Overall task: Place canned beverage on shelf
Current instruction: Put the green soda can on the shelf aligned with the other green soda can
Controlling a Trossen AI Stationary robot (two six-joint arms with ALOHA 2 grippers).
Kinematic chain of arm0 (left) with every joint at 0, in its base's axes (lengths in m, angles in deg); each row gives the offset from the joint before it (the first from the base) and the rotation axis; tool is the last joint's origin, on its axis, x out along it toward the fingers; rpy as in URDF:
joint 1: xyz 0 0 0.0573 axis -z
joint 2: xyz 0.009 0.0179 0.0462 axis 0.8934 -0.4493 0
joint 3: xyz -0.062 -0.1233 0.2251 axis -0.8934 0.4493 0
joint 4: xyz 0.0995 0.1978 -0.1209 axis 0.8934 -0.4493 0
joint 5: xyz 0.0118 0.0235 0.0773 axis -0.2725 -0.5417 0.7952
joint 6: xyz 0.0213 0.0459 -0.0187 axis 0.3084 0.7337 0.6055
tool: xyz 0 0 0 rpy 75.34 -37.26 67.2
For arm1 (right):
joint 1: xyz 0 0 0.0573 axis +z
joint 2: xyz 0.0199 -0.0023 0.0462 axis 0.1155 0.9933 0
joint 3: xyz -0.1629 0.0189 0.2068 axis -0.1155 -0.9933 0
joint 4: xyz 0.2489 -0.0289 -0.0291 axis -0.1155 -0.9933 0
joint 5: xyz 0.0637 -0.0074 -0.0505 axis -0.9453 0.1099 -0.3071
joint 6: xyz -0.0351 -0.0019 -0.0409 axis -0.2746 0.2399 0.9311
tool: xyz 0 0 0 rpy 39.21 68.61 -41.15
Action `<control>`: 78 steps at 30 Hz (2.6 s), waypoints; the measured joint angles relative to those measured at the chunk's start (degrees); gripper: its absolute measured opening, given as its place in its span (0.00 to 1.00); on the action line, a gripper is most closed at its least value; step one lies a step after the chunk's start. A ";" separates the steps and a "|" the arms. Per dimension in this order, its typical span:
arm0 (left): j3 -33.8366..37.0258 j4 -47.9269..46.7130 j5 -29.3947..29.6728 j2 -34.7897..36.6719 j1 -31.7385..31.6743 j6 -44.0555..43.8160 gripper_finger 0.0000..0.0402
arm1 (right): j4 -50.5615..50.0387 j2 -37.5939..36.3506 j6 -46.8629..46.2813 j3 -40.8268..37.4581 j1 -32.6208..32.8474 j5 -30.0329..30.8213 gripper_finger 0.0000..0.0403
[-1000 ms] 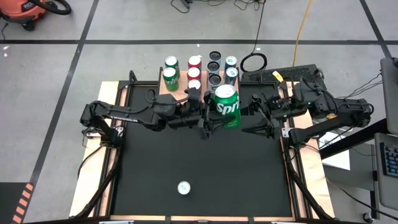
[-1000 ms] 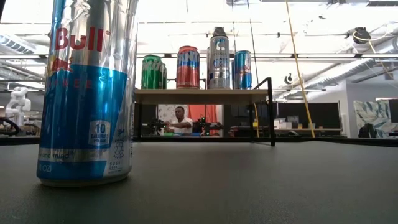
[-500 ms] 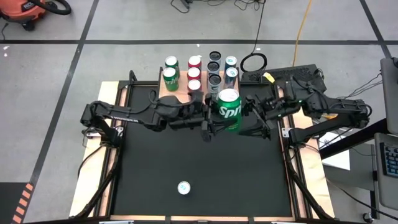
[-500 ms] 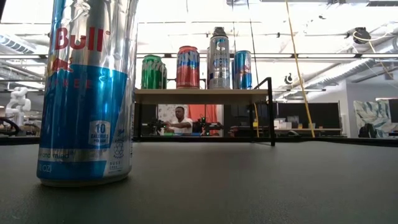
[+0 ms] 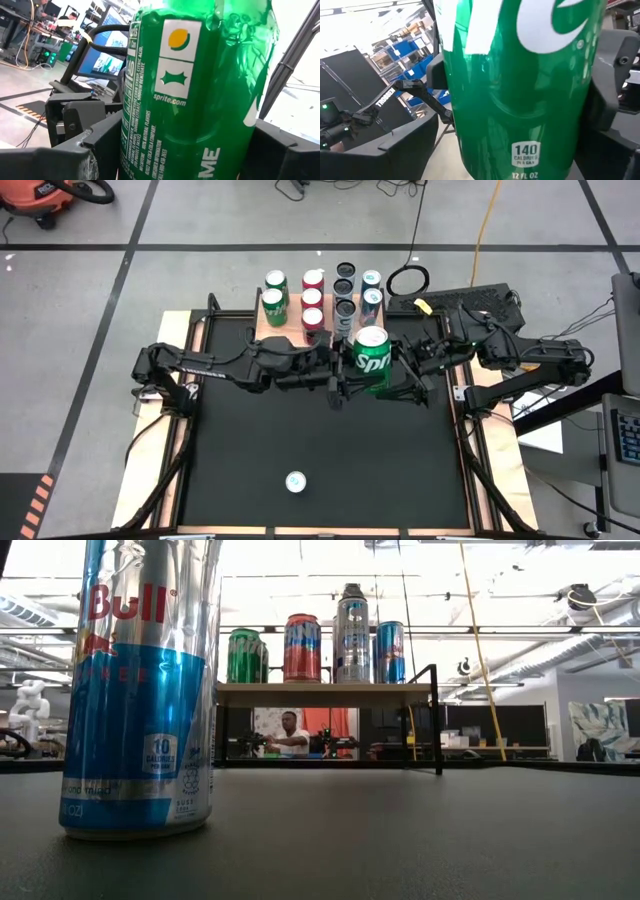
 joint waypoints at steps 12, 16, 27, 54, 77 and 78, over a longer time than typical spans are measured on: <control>0.00 -0.15 -0.05 0.00 0.00 0.02 0.76 | -0.02 0.76 0.69 0.04 -0.02 0.50 0.80; 0.00 -0.28 -0.07 0.02 0.04 -0.04 0.76 | -0.03 1.02 0.74 0.09 0.00 0.53 0.72; 0.00 -0.32 -1.03 0.04 0.00 -0.25 0.76 | -0.15 0.74 0.89 0.09 0.00 0.77 0.70; -0.11 -0.04 1.68 3.77 -0.02 -3.02 0.95 | -0.19 0.76 1.67 0.07 0.03 0.22 0.70; -0.04 -12.23 -1.24 9.73 -0.55 -4.20 0.95 | -1.90 0.72 2.24 0.07 -0.02 0.44 0.70; -0.04 -12.22 -1.28 9.73 -0.55 -4.08 0.95 | -1.92 0.72 2.24 0.07 -0.02 0.43 0.70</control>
